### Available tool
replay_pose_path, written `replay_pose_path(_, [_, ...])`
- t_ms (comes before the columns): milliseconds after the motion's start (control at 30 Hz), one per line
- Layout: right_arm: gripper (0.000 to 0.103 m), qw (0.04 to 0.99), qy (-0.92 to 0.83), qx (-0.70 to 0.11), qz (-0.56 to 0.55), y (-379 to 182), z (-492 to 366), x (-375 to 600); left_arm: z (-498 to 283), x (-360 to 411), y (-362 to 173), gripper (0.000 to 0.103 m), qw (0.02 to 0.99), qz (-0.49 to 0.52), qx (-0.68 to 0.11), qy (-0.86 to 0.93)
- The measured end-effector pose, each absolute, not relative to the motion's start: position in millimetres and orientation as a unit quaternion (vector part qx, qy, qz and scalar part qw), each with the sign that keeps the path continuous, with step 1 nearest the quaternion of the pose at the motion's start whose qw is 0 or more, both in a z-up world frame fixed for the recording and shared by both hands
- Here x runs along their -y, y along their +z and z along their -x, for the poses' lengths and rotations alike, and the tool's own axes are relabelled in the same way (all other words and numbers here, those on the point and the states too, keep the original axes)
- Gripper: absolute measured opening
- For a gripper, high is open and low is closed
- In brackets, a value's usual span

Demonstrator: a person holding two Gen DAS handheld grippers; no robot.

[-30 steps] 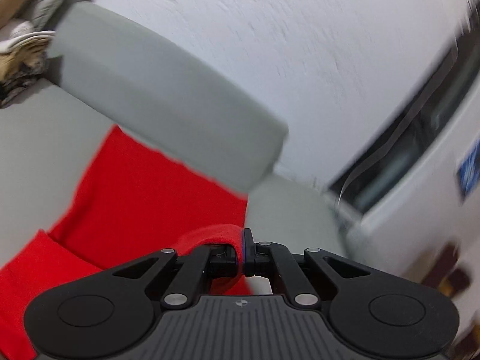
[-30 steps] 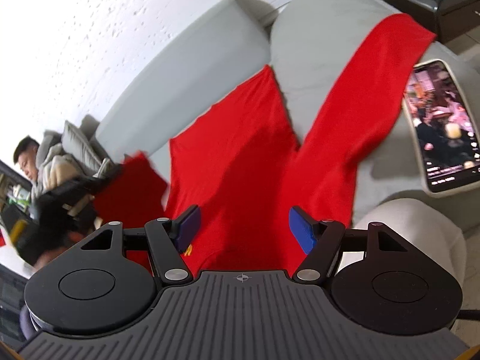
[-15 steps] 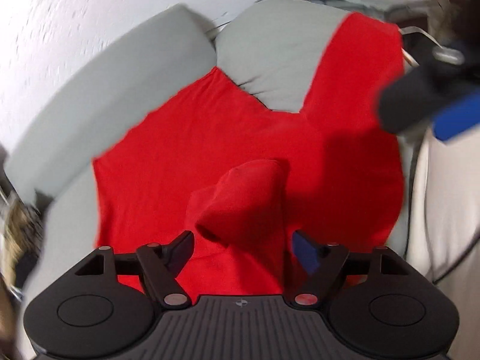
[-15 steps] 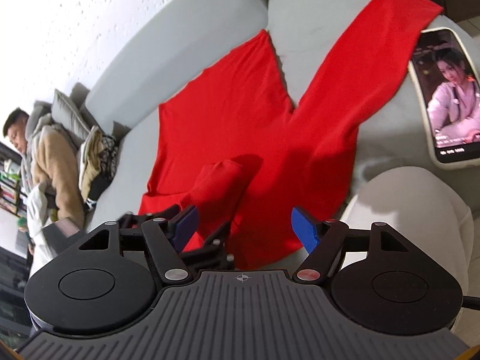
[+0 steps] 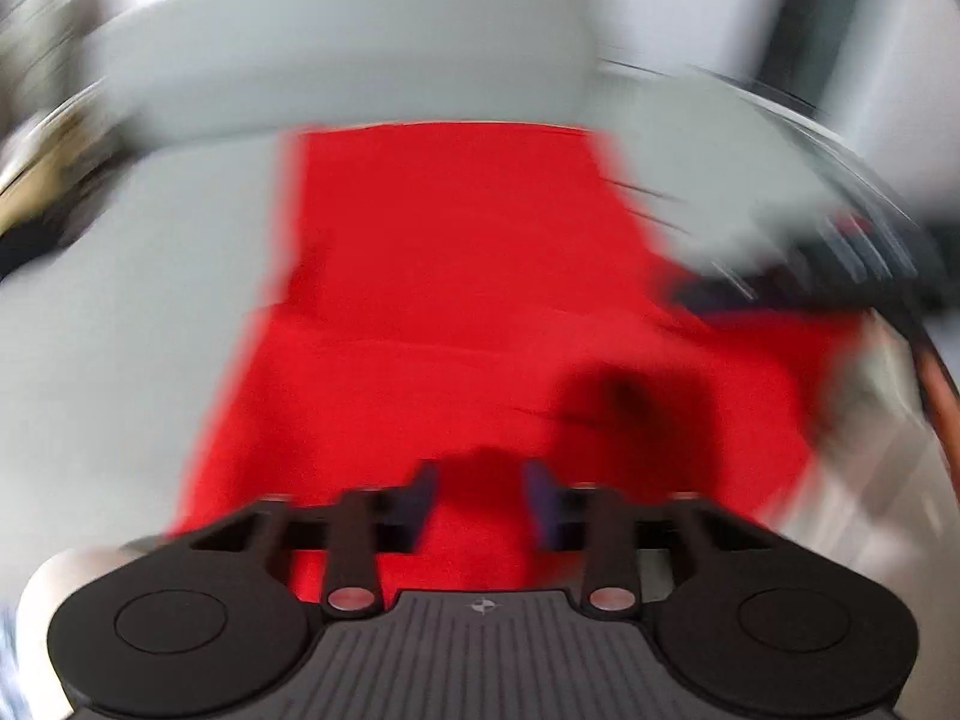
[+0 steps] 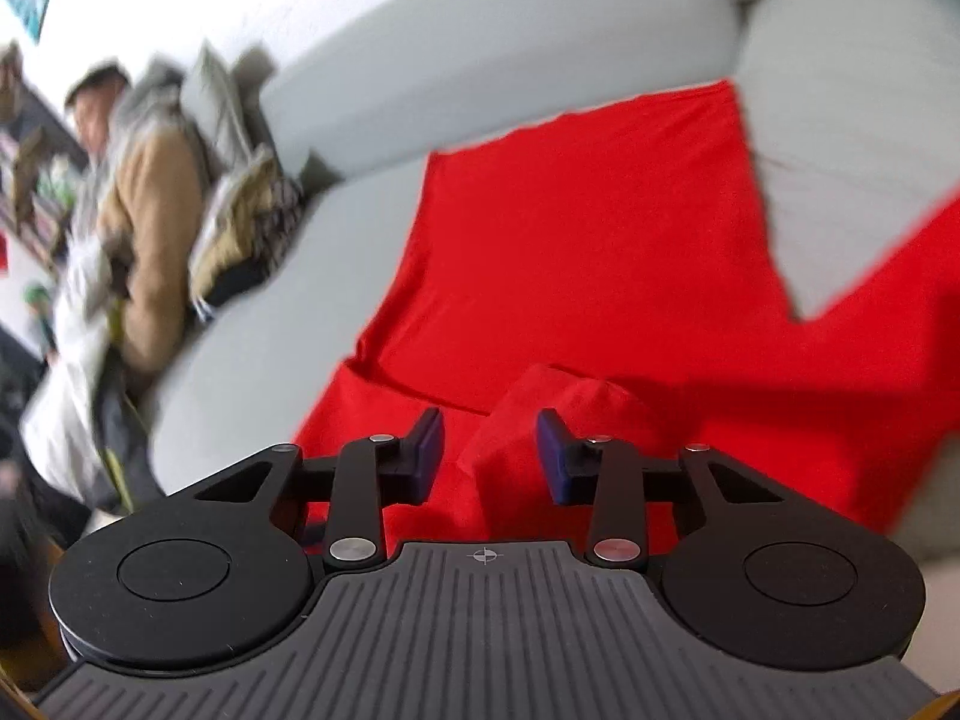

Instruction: Fold clothes

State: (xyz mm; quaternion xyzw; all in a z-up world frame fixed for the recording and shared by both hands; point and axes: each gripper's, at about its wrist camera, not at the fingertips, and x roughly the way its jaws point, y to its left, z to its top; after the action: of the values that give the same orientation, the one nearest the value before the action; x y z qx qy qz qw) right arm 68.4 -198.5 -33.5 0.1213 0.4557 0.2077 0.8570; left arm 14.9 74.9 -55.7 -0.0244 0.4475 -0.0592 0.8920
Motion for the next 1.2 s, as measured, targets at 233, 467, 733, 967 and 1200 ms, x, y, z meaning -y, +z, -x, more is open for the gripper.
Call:
replay_pose_path(233, [0.032,0.819,0.093,-0.561,0.079,-80,-67,187,-36,-118,-82,0.006,0.866,0.053,-0.498,0.007])
replay_pose_path(467, [0.039,0.854,0.064,-0.516,-0.003,-34,-44,225,-32,-143,-94,0.007,0.865,0.134,-0.483,-0.014])
replay_pose_path(733, [0.055,0.805,0.183,-0.560,-0.064,-56,-103,138,-33,-150,-101,0.013,0.864,0.158,-0.478,-0.019])
replay_pose_path(967, [0.054,0.803,0.138,-0.580,-0.015,-85,-117,106,-34,-151,-102,0.014,0.864,0.156,-0.478,-0.020])
replay_pose_path(1200, [0.005,0.844,0.091,-0.529,0.003,-58,-79,161,-32,-156,-104,0.014,0.863,0.165,-0.477,-0.022])
